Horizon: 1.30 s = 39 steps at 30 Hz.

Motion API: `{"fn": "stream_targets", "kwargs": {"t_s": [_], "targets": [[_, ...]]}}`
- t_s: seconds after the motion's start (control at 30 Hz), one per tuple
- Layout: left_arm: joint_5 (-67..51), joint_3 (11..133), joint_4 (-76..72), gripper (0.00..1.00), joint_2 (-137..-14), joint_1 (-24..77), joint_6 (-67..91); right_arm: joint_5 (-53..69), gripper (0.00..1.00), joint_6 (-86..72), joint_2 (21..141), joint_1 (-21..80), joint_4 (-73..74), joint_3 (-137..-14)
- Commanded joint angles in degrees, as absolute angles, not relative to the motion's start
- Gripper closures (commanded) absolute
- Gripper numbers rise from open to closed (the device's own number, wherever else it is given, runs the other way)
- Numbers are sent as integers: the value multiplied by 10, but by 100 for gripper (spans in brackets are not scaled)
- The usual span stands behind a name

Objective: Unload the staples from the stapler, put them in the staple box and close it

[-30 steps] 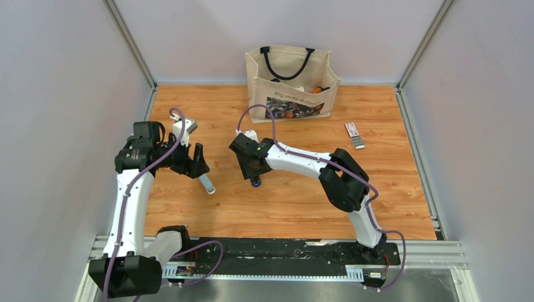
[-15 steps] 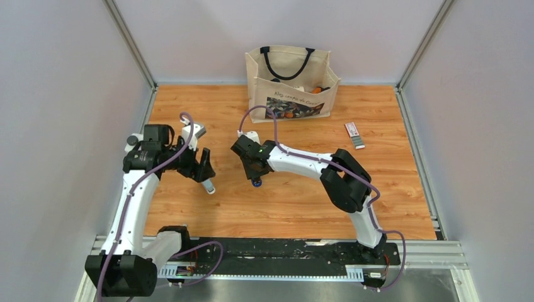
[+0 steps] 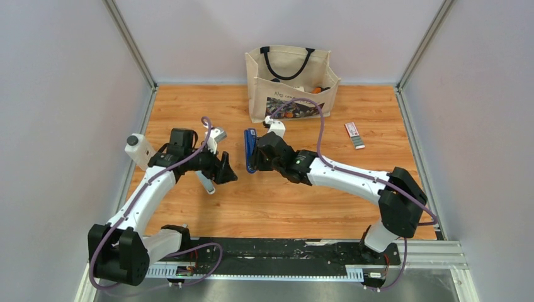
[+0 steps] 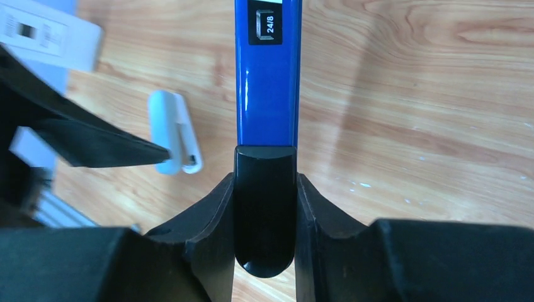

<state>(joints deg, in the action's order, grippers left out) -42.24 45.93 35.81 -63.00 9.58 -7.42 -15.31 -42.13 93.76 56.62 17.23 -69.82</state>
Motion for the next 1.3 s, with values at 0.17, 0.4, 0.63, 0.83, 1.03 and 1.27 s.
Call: {"fn": "stream_targets", "kwargs": {"t_s": [0.17, 0.4, 0.63, 0.83, 1.03, 1.27], "targets": [[-499, 431, 226, 10, -634, 110, -56, -149, 99, -544, 865, 571, -12, -628], [-523, 436, 257, 10, -672, 118, -108, -126, 98, -567, 888, 574, -49, -628], [-502, 435, 249, 9, -670, 119, -129, -104, 98, -577, 911, 576, -62, -650], [-483, 454, 258, 15, -685, 120, -163, -93, 99, -591, 912, 579, -81, -643], [-479, 464, 273, 30, -712, 120, -190, -79, 99, -600, 901, 580, -105, -632], [-477, 479, 298, 63, -715, 120, -217, -47, 98, -621, 908, 579, -127, -621]]}}
